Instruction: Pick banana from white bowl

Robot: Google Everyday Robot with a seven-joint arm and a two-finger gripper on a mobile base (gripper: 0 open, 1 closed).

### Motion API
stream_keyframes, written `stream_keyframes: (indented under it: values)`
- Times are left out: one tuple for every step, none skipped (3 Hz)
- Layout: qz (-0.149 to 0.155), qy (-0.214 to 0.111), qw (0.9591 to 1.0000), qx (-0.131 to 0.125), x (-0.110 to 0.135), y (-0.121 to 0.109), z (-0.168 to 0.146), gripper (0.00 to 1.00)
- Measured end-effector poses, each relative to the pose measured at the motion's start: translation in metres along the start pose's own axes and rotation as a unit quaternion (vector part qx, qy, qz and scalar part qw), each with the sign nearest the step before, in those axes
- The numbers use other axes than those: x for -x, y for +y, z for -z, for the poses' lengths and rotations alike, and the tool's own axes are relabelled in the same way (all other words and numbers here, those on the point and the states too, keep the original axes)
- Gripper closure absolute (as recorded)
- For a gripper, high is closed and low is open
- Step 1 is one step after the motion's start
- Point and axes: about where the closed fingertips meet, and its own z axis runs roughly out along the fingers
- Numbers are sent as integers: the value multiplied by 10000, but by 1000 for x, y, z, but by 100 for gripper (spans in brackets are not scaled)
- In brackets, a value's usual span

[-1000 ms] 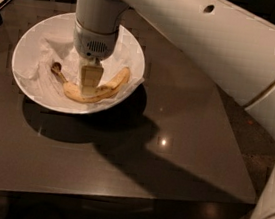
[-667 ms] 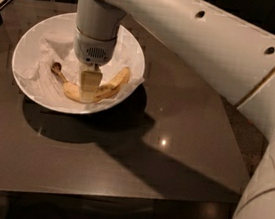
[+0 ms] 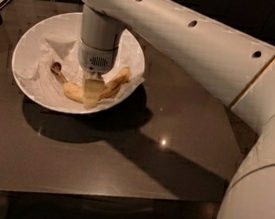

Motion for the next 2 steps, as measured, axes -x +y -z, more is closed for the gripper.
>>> stream_keyframes:
  values:
    - [-41,6,10000,48,-5,-2,-8,44]
    - [-68,82,9999,3,-11,0,-16,62]
